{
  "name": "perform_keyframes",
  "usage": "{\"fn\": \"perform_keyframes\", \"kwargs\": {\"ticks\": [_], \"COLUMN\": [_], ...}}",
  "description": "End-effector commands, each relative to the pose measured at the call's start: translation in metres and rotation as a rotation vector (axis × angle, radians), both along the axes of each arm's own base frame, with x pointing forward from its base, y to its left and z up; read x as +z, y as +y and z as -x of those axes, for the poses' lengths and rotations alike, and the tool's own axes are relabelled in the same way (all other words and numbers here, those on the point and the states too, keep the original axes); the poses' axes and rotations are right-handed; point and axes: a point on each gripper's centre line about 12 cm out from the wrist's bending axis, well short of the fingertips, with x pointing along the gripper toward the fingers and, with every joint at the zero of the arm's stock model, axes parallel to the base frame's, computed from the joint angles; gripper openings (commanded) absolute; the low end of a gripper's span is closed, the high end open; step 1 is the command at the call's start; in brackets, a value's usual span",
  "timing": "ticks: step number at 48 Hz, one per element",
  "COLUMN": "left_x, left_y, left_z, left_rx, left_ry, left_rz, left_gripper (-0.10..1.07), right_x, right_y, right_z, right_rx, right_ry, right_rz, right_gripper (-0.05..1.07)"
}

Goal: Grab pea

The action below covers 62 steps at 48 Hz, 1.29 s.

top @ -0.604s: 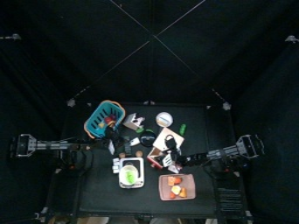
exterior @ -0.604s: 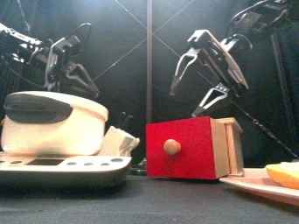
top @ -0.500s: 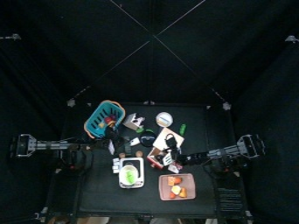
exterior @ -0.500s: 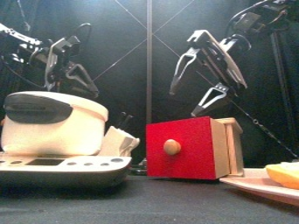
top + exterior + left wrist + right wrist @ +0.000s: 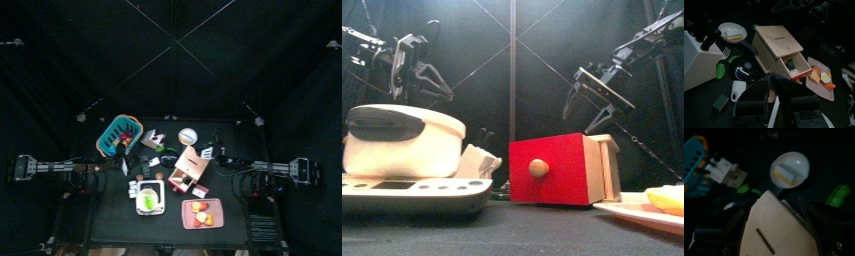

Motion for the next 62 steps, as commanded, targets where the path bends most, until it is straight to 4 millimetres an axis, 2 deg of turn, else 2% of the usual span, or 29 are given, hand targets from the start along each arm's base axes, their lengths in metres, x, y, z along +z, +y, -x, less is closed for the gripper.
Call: {"fn": "perform_keyframes", "kwargs": {"ticks": [1,14,24,33,48,62], "left_x": [0.007,0.006,0.003,-0.002,-0.005,-0.007], "left_y": [0.002,0.002,0.004,0.003,0.004,0.004], "left_z": [-0.002,-0.001,0.000,0.002,0.004,0.004], "left_rx": [0.013,0.016,0.023,0.022,0.027,0.027], "left_ry": [-0.022,-0.019,-0.012,0.001,0.009,0.014], "left_rz": [0.009,0.012,0.015,0.020,0.026,0.025], "left_gripper": [0.57,0.57,0.57,0.57,0.57,0.57], "right_x": [0.002,-0.018,-0.033,-0.046,-0.060,-0.087], "right_y": [-0.015,-0.036,-0.044,-0.044,-0.037,-0.047], "right_z": [0.007,0.010,0.004,0.013,0.018,0.015], "right_rx": [-0.060,-0.169,-0.206,-0.232,-0.233,-0.233], "right_ry": [-0.007,0.055,0.147,0.260,0.282,0.317], "right_rz": [-0.005,-0.063,-0.102,-0.208,-0.304,-0.343], "right_gripper": [1.04,1.04,1.04,1.04,1.04,1.04]}}
